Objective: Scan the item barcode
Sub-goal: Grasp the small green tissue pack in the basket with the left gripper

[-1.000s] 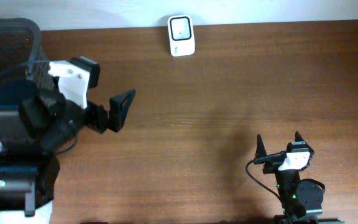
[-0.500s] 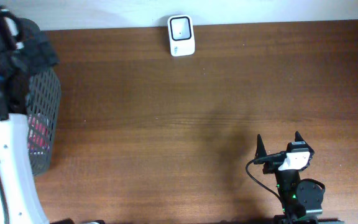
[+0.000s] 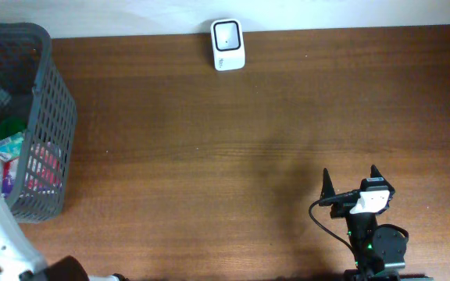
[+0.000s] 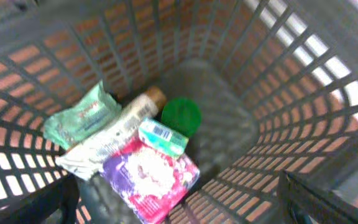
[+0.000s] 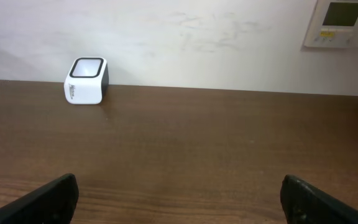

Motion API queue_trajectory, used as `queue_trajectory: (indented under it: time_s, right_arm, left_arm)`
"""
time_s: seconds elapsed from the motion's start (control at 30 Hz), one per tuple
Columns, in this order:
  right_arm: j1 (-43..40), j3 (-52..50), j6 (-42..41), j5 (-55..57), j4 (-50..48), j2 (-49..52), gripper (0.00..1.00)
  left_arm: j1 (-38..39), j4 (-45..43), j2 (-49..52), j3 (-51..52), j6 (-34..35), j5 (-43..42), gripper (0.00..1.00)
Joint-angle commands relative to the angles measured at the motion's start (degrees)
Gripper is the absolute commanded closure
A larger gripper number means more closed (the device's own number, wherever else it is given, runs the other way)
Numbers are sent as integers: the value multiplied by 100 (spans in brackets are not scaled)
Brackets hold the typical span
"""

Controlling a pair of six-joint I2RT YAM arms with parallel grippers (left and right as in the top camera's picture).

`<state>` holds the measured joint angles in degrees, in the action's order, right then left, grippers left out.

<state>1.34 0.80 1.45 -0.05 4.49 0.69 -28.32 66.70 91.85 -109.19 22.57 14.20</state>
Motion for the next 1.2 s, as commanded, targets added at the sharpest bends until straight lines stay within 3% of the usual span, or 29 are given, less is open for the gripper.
queue_trajectory:
  time_s: [0.0,0.03,0.17,0.3,0.5,0.67,0.8,0.83,0.97,1.0,1.1,1.17]
  right_arm:
    - [52,-48,-39,31,20,-33,1]
    - [52,-48,-39,31,17,-33,1]
    - [52,-48,-39,31,17,-33,1]
    - [52,-48,-39,31,17,-33,1]
    - [52,-48,-39,31,17,-33,1]
    - [52,-48,-39,31,17,-33,1]
    - [52,-48,-39,31,17,-33,1]
    - [52,-48,-39,31,17,-33,1]
    - [52,-48,-39,31,17,-33,2]
    - [52,-48,-39,31,20,-33,1]
    - [52,-48,-39,31,17,-33,1]
    - [52,-48,-39,31,17,-33,1]
  left_arm:
    - [-107,31,446,-68,164,17,1]
    - [-142,68,555,-68,232,20,0]
    - [-481,520,1075,-68,1589,13,3]
    - [-577,675,1561,-68,1698,13,5]
    - [-588,728,2124,-59,3392,-103,0]
    - [-599,356,2656,-57,3506,-107,2]
    - [-595,98,2999,-57,3506,-96,17]
    - [-599,79,3049,-57,3504,-83,32]
    - [-595,-66,3071,-59,3504,-90,61]
    - [-595,-63,3071,-59,3499,-90,76]
    - [-599,-17,3069,-59,3161,-92,100]
    - [-599,129,3003,-72,3156,-94,100]
